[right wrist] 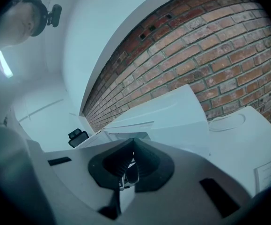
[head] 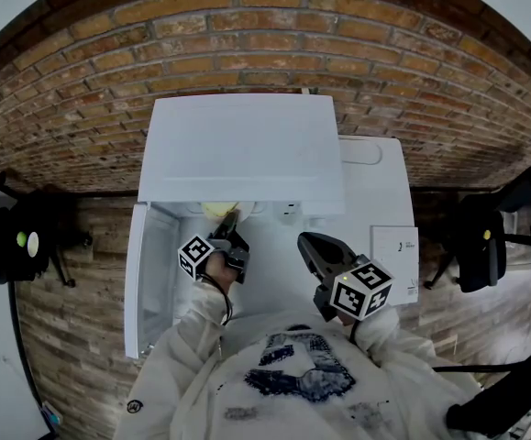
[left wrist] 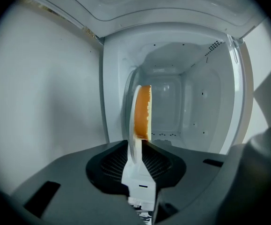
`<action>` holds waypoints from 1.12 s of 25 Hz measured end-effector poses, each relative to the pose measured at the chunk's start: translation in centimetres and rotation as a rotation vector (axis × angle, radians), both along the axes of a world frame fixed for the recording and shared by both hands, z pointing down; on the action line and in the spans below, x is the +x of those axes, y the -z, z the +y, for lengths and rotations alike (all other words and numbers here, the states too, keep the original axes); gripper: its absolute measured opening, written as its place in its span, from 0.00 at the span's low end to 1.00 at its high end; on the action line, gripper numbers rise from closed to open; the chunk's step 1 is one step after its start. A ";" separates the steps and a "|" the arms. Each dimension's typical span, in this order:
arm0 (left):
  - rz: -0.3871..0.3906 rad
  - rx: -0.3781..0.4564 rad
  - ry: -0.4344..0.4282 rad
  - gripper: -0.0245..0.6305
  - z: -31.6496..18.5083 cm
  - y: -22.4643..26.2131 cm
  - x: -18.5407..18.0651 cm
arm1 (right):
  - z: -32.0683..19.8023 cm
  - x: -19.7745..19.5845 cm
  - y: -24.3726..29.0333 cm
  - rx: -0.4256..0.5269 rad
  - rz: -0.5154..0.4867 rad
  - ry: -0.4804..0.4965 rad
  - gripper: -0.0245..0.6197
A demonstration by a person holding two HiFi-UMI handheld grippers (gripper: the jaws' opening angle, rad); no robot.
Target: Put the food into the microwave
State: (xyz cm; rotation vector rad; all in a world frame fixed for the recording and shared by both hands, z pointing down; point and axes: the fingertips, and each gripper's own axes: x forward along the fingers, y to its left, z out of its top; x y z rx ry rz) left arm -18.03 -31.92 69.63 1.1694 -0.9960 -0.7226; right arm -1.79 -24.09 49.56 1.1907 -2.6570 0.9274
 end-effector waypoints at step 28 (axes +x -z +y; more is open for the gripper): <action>0.027 0.003 0.011 0.06 3.0 0.5 0.7 | 0.5 0.3 -0.3 -0.013 -0.020 0.002 0.06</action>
